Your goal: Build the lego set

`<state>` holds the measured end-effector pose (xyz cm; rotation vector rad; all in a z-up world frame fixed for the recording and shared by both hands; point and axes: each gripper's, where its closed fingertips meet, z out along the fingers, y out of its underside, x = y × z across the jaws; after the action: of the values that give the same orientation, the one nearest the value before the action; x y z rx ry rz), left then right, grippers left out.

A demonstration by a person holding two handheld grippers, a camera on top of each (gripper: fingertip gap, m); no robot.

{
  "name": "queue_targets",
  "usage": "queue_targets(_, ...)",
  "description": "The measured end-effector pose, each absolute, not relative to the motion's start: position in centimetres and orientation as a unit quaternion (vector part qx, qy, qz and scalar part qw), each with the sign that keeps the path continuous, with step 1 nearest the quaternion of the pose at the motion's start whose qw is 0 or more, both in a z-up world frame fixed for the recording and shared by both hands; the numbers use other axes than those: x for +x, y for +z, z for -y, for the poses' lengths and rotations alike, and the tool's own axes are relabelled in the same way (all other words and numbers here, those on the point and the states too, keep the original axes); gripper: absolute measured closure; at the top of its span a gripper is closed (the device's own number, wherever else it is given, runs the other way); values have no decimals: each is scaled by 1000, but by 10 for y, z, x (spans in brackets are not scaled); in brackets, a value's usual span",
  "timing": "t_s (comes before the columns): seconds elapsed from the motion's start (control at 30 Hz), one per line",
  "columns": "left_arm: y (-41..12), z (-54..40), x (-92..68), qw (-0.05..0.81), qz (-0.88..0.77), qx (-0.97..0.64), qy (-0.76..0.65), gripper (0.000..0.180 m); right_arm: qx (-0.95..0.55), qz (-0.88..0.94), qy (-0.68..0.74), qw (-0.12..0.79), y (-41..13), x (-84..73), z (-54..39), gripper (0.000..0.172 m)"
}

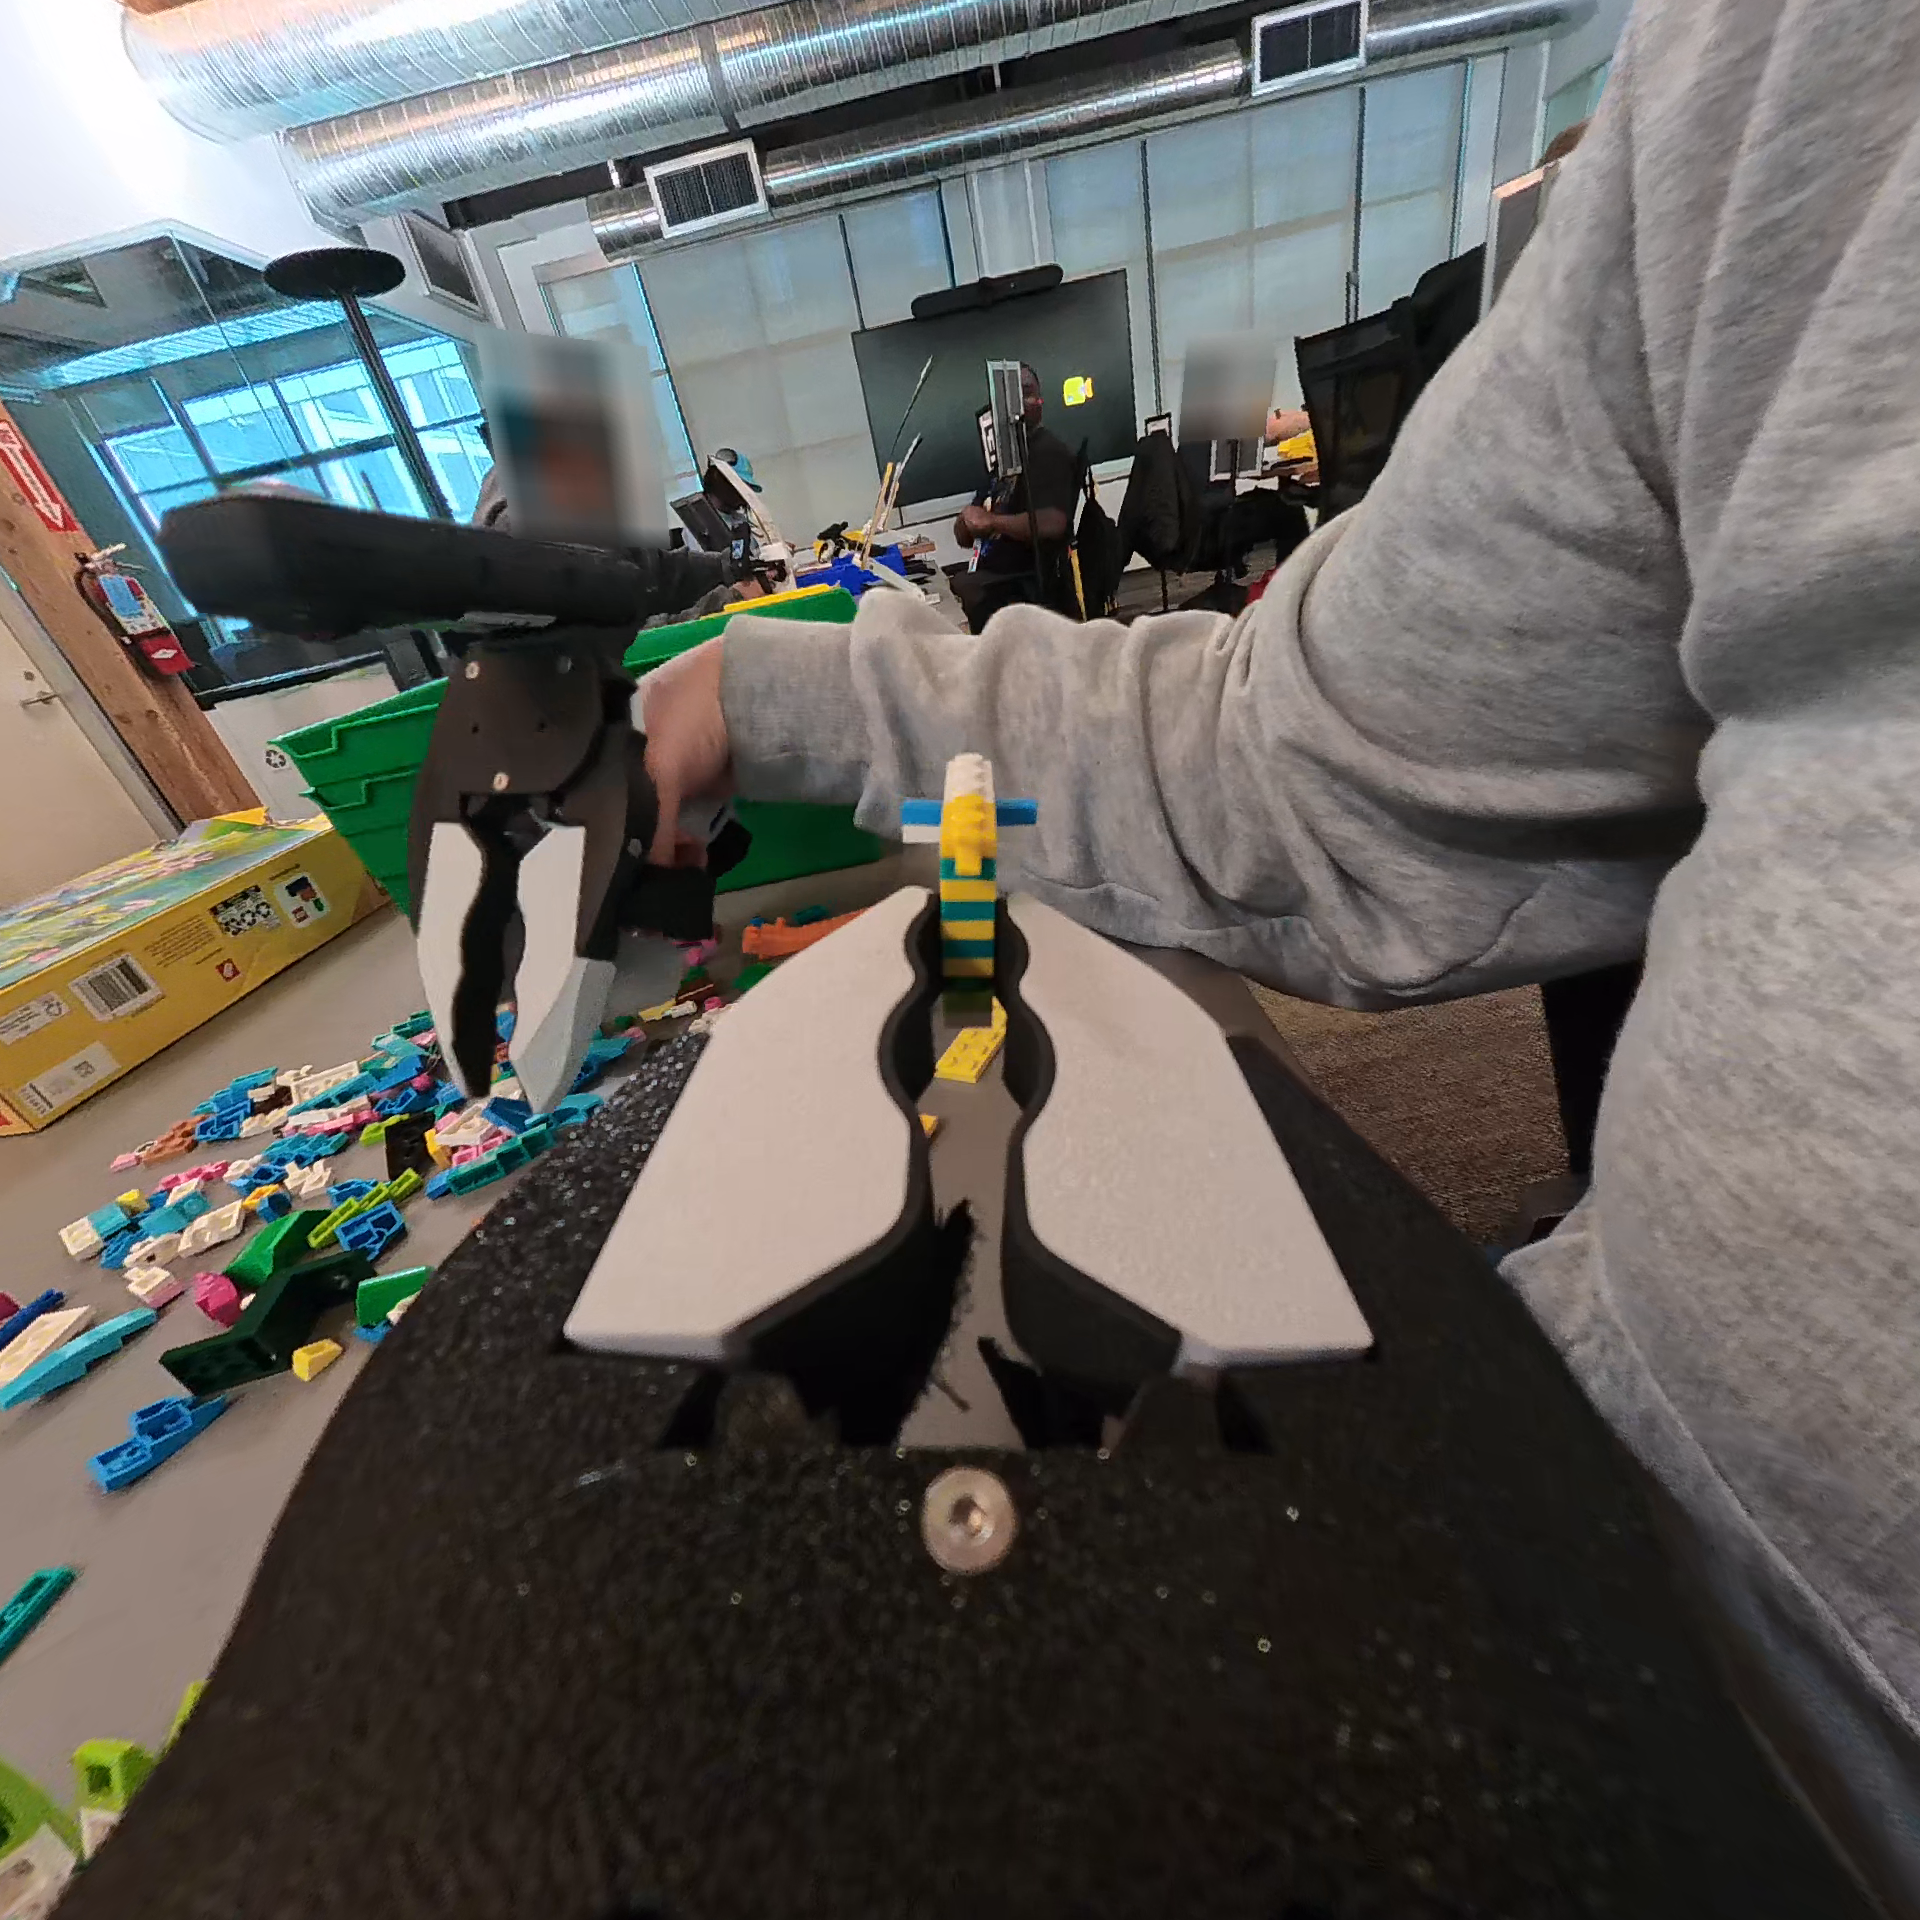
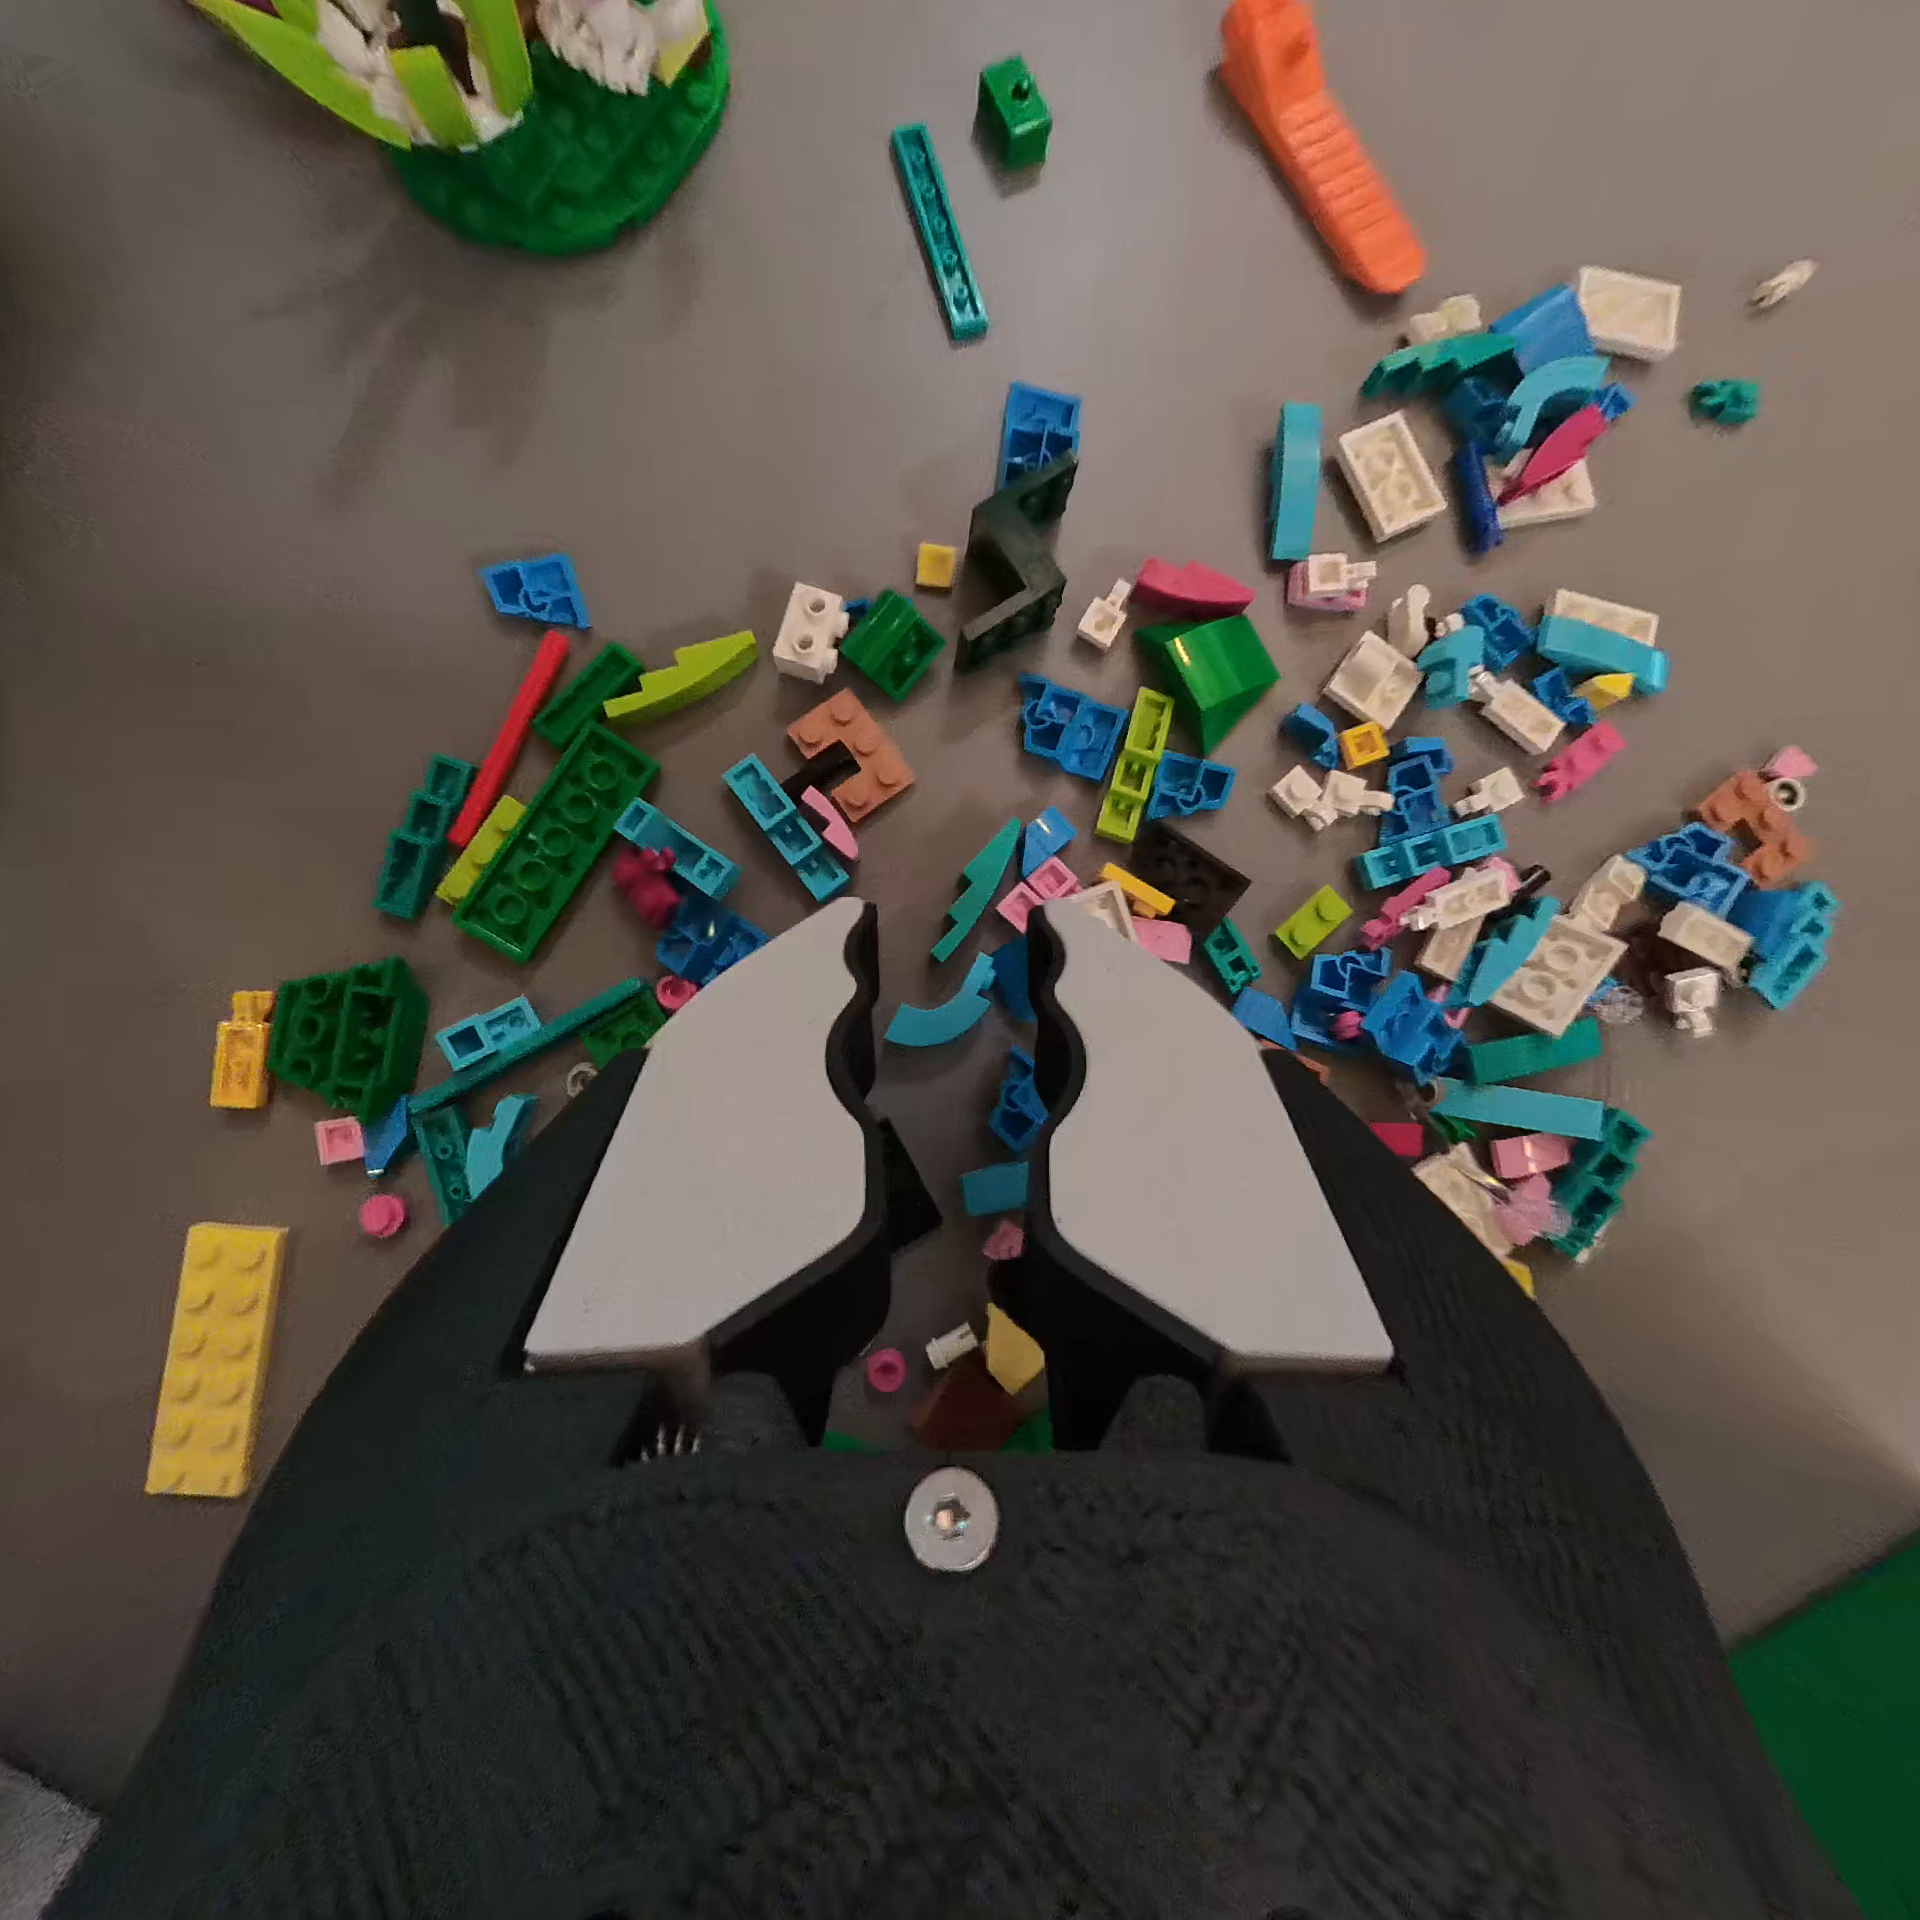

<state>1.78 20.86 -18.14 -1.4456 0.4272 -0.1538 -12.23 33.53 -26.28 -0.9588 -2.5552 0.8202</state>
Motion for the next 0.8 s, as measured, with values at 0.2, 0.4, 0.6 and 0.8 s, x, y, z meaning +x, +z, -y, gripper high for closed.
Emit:
queue_targets(0.2,-181,-208,17,728,-190,-655,-75,172,-349,890,261,133,-272,-123,-335,159)
queue_targets(0.4,-181,-207,17,728,-189,-654,-77,172,-351,902,216,130,-280,-121,-336,159)
queue_targets(0.6,-181,-207,18,729,-189,-654,-77,172,-350,906,192,139,-283,-124,-338,168)
queue_targets(0.8,-181,-206,16,730,-185,-653,-79,172,-343,902,193,178,-274,-130,-339,169)
